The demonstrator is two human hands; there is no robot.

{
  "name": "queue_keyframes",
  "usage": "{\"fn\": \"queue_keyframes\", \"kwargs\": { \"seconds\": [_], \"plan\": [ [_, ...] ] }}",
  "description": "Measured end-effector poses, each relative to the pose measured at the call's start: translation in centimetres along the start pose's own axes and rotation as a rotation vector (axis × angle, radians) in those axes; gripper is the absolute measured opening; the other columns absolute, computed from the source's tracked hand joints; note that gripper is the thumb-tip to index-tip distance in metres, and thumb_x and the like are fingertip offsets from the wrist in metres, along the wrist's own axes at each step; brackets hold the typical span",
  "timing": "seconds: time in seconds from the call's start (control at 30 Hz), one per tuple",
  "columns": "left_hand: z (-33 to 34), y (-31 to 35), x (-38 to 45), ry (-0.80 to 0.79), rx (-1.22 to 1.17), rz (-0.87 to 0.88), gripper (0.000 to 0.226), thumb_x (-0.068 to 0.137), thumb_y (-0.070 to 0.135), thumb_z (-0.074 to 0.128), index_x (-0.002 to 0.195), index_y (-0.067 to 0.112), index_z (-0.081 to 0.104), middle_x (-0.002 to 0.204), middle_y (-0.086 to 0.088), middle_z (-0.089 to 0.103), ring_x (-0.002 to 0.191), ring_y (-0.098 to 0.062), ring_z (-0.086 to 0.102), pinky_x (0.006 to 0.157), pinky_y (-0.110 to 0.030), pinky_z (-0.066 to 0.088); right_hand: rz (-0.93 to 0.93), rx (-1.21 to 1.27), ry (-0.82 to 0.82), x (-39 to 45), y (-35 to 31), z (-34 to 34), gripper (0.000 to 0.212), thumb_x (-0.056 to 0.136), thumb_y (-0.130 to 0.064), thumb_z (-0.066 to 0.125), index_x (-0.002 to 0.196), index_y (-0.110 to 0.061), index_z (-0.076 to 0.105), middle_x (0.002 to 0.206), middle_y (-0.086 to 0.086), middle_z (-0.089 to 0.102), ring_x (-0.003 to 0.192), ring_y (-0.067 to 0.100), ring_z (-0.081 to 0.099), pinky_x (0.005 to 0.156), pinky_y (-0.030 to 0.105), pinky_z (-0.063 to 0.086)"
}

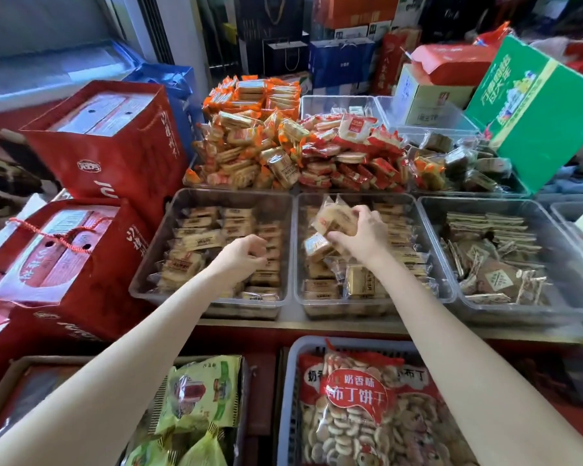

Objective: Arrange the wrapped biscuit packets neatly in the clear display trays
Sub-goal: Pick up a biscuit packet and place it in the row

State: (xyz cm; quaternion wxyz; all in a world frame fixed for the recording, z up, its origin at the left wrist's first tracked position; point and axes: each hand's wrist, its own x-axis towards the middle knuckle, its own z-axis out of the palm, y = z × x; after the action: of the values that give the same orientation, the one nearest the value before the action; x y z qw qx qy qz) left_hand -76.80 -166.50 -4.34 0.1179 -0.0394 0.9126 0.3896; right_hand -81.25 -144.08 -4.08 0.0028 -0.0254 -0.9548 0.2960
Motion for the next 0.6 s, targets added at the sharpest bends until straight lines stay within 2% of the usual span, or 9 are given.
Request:
{"fn": "queue_keyframes", "kwargs": {
  "seconds": [0.1, 0.2, 0.3, 0.43, 0.53, 0.6],
  "plan": [
    [1.8, -2.0, 1.2, -0.157, 0.28, -0.026, 0.029, 0.093, 0.011, 0.051, 0.12, 0.014, 0.061, 0.123, -0.002, 0.061, 0.112, -0.018, 0.057, 0.09, -0.024, 0.044, 0.22, -0.108, 0.104, 0.4, 3.0, -0.8, 0.067, 0.086, -0.04, 0.065, 0.134, -0.004, 0.036, 0.133, 0.021, 0.04, 0.119, 0.037, 0.043, 0.094, 0.043, 0.042],
    [3.3, -3.0, 2.1, -0.326, 0.536, -0.028, 0.03, 0.095, 0.013, 0.043, 0.118, 0.017, 0.063, 0.124, -0.004, 0.062, 0.11, -0.022, 0.058, 0.092, -0.029, 0.046, 0.318, -0.228, -0.023, 0.2, 5.2, -1.1, 0.063, 0.092, -0.038, 0.056, 0.139, -0.005, 0.032, 0.144, 0.023, 0.03, 0.131, 0.04, 0.032, 0.103, 0.046, 0.034],
    [3.5, -3.2, 2.6, -0.375, 0.618, -0.031, 0.033, 0.096, 0.011, 0.04, 0.115, 0.017, 0.066, 0.12, -0.004, 0.063, 0.106, -0.022, 0.06, 0.089, -0.028, 0.047, 0.222, -0.284, -0.139, 0.5, 5.9, -1.1, 0.052, 0.095, -0.035, 0.052, 0.138, -0.01, 0.036, 0.145, 0.019, 0.031, 0.134, 0.037, 0.028, 0.108, 0.048, 0.028],
    [3.2, -3.9, 3.3, -0.348, 0.615, 0.026, 0.027, 0.095, 0.015, 0.048, 0.112, 0.021, 0.068, 0.119, -0.001, 0.064, 0.107, -0.019, 0.06, 0.092, -0.029, 0.048, 0.003, -0.406, -0.034, 1.5, 3.5, -0.8, 0.047, 0.095, -0.038, 0.049, 0.134, -0.012, 0.044, 0.145, 0.012, 0.033, 0.133, 0.032, 0.028, 0.108, 0.048, 0.026],
    [3.5, -4.2, 4.0, -0.371, 0.8, 0.066, 0.037, 0.091, 0.01, 0.052, 0.125, 0.022, 0.06, 0.124, -0.004, 0.061, 0.112, -0.023, 0.056, 0.095, -0.035, 0.047, -0.214, -0.389, -0.004, 1.4, 0.6, 0.9, 0.041, 0.096, -0.032, 0.049, 0.132, -0.012, 0.048, 0.145, 0.01, 0.034, 0.134, 0.028, 0.027, 0.109, 0.042, 0.023],
    [3.9, -4.5, 4.2, -0.36, 0.959, 0.139, 0.042, 0.092, 0.011, 0.051, 0.131, 0.025, 0.054, 0.125, -0.004, 0.059, 0.117, -0.024, 0.048, 0.1, -0.035, 0.039, -0.35, -0.346, -0.068, 0.9, -0.9, 2.7, 0.039, 0.095, -0.028, 0.051, 0.13, -0.011, 0.051, 0.143, 0.01, 0.037, 0.134, 0.026, 0.028, 0.108, 0.039, 0.023]
  ]
}}
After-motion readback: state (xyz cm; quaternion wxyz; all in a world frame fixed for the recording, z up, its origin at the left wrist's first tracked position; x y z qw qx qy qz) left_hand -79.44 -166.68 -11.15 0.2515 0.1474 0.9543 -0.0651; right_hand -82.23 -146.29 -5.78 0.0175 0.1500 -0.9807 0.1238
